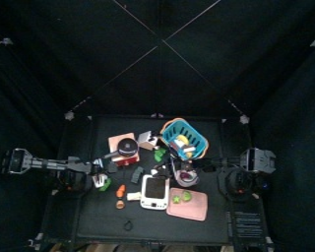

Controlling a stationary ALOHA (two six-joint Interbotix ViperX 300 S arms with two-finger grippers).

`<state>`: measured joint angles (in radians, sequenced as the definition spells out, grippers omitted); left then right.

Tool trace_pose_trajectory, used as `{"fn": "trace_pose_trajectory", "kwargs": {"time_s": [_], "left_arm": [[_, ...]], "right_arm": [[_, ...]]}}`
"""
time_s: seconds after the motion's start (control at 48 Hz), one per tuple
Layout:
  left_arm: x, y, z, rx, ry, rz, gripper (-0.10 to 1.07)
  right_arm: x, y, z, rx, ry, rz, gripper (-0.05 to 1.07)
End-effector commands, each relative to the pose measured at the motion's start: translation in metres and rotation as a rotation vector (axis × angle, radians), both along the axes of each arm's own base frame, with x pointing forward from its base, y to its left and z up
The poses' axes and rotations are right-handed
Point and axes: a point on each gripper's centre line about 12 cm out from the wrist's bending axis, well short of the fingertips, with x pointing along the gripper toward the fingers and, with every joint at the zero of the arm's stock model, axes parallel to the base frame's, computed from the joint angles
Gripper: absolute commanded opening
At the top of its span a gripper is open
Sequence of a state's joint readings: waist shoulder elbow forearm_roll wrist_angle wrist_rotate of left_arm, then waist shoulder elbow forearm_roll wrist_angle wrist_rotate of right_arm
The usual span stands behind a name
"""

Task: Grab other egg half

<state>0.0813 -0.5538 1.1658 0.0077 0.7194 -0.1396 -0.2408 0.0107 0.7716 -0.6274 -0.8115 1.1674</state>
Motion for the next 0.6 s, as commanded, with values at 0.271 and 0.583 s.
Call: {"fn": "trace_pose_trajectory", "kwargs": {"time_s": [0.271,0.583], "left_arm": [[0.005,-0.003,0.005,-0.005,-0.02,-0.01,0.75],[0.004,0.003,0.004,0.016,-0.017,0.0,0.76]], "right_arm": [[0.003,-0.001,0.013,-0.013,-0.028,-0.006,0.64],[0.003,0.002,0.012,-0.021,-0.026,0.007,0.64]]}}
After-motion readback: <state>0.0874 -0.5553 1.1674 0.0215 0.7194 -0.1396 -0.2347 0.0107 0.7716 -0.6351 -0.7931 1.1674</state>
